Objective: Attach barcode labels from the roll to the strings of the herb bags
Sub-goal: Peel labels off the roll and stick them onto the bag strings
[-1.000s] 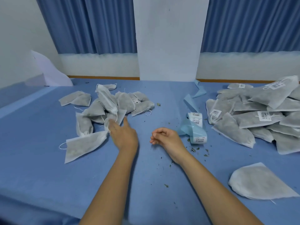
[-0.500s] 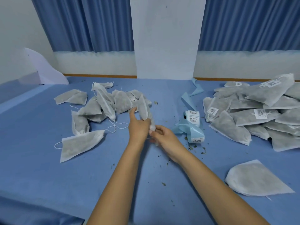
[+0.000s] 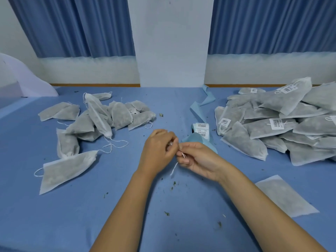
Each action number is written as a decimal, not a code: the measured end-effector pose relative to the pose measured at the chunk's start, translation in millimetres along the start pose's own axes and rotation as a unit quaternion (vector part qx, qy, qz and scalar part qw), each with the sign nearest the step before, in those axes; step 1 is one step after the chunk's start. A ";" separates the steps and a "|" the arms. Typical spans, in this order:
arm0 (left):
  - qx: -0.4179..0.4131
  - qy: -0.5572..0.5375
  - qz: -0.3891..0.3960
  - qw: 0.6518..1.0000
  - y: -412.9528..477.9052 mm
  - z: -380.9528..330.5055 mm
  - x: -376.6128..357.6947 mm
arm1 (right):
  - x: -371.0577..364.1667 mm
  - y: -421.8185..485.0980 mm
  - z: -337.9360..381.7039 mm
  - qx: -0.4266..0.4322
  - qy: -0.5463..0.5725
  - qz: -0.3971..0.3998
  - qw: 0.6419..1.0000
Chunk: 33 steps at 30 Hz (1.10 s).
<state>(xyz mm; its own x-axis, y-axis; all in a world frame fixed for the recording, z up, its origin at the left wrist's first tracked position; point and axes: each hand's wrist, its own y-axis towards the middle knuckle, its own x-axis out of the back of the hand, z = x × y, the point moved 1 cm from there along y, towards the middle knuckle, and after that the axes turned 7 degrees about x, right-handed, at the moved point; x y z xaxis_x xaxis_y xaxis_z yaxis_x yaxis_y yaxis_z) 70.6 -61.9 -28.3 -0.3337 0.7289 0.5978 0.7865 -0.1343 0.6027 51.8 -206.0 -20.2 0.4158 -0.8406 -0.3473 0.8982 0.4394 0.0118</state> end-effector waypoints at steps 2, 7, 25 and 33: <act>0.017 -0.009 -0.031 0.999 -3.3 3.5 -1.5 | 3.8 -3.6 3.5 0.020 -0.030 0.007 0.999; 0.049 -0.100 -0.047 0.993 -3.0 13.0 10.6 | 12.2 -13.3 16.4 0.113 -0.343 -0.087 0.928; 0.100 -0.229 0.042 0.967 -7.4 4.7 24.3 | 29.4 -19.4 32.3 0.290 -0.471 -0.179 0.814; 0.122 -0.220 0.078 0.965 -8.6 5.3 22.2 | 40.8 -14.8 31.6 0.297 -0.424 -0.286 0.806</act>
<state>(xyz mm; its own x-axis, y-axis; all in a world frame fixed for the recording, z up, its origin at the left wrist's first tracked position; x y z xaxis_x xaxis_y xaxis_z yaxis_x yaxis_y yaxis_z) 59.1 -41.0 -23.0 0.0095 0.9339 0.3575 0.9264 -0.1428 0.3483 60.0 -256.8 -4.9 -0.3700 -0.8766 0.3076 0.7821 -0.1152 0.6124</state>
